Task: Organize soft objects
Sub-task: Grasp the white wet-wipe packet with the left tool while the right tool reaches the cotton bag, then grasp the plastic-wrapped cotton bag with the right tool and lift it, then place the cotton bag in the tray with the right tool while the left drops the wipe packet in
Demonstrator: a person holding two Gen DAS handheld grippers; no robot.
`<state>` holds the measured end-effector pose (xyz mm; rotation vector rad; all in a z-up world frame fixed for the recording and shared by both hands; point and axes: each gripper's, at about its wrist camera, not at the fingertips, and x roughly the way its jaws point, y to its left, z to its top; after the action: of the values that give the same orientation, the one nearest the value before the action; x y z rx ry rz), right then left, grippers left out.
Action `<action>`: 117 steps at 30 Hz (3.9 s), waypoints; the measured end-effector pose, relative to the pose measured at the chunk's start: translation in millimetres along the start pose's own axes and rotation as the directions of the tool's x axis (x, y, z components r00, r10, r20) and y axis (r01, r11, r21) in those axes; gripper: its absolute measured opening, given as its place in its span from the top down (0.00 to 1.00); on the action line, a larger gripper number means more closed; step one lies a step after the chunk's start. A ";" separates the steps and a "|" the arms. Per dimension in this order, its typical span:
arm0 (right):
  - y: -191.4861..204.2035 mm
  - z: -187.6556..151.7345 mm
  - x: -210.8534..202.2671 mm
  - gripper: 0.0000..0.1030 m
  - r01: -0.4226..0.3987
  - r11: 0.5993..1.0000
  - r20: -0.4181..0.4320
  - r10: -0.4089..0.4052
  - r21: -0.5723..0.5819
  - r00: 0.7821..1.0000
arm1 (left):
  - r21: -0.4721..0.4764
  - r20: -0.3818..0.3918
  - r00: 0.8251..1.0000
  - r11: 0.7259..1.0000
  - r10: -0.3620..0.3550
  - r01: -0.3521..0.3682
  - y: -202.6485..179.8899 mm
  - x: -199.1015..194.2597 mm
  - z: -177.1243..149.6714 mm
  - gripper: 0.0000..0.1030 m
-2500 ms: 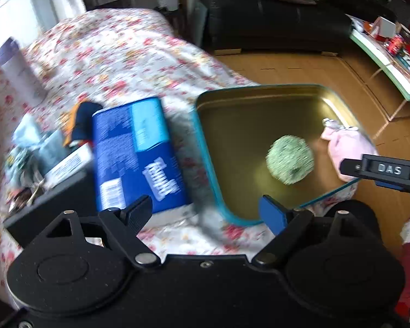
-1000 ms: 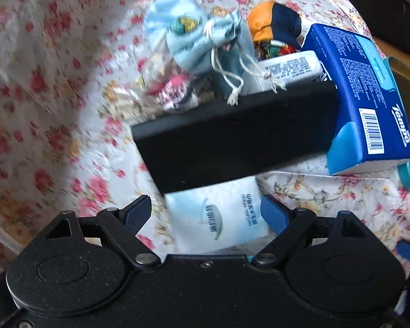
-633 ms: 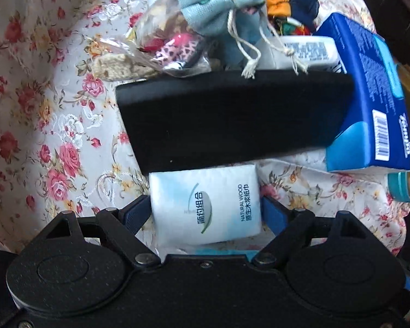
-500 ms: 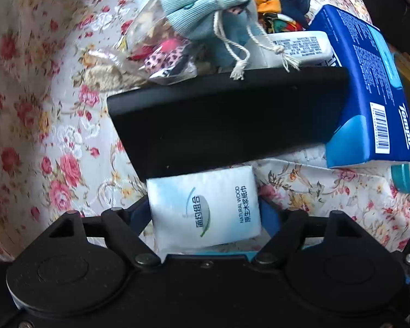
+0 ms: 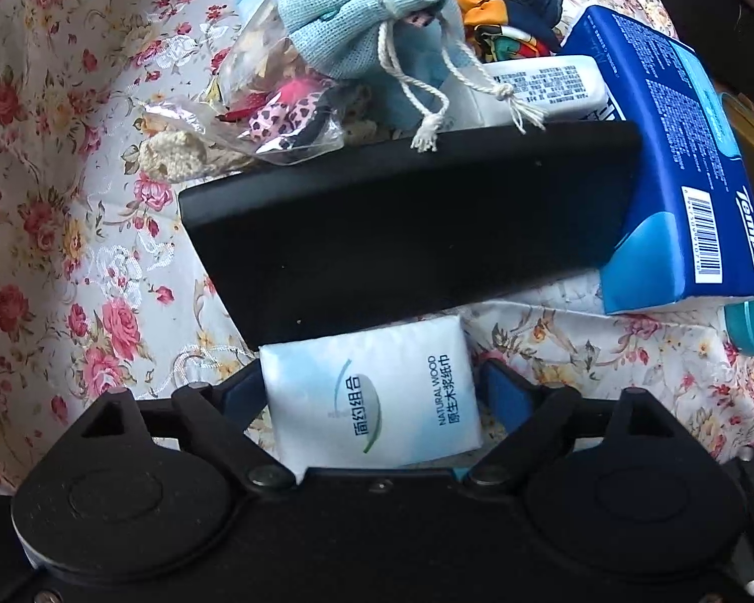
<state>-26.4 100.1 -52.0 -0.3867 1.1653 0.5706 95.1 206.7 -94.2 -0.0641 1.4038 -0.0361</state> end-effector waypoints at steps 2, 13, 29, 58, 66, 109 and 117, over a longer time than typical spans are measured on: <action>-11.7 -7.4 -4.8 0.41 0.004 0.998 -0.011 -0.003 0.055 1.000 | 0.003 -0.002 1.000 1.000 0.004 -0.004 -1.0 1.4 0.6 0.14; -77.8 -71.1 -36.8 0.31 0.069 0.945 -0.072 -0.048 0.320 0.996 | 0.014 -0.008 1.000 1.000 0.019 -0.019 -6.9 6.9 2.9 0.10; -36.4 -35.8 -17.3 0.01 0.140 0.983 0.107 -0.153 0.117 0.982 | 0.016 -0.010 1.000 1.000 0.022 -0.021 -9.0 8.1 3.7 0.09; -76.0 -67.8 -83.0 0.44 0.036 0.947 0.160 -0.092 0.318 0.983 | -0.020 0.080 0.994 0.997 0.072 -0.070 -15.1 -7.6 -16.5 0.29; -104.4 -86.2 -95.4 0.43 0.018 0.887 0.199 -0.123 0.462 0.972 | -0.001 0.089 0.996 1.000 0.028 -0.028 -38.5 -16.1 -59.0 0.30; -326.8 -98.5 -114.7 0.23 0.051 0.460 0.173 -0.432 0.886 0.885 | 0.380 0.249 0.959 0.925 -0.137 0.033 -228.4 -85.3 -18.2 0.29; -315.5 -121.4 -113.0 0.23 0.035 0.450 0.165 -0.397 0.892 0.903 | 0.384 0.260 0.955 0.923 -0.145 0.035 -239.4 -81.7 -7.4 0.19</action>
<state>42.2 -244.3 8.8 0.4690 0.8798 -0.2579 77.3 -27.2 0.9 0.1796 1.0843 -0.3611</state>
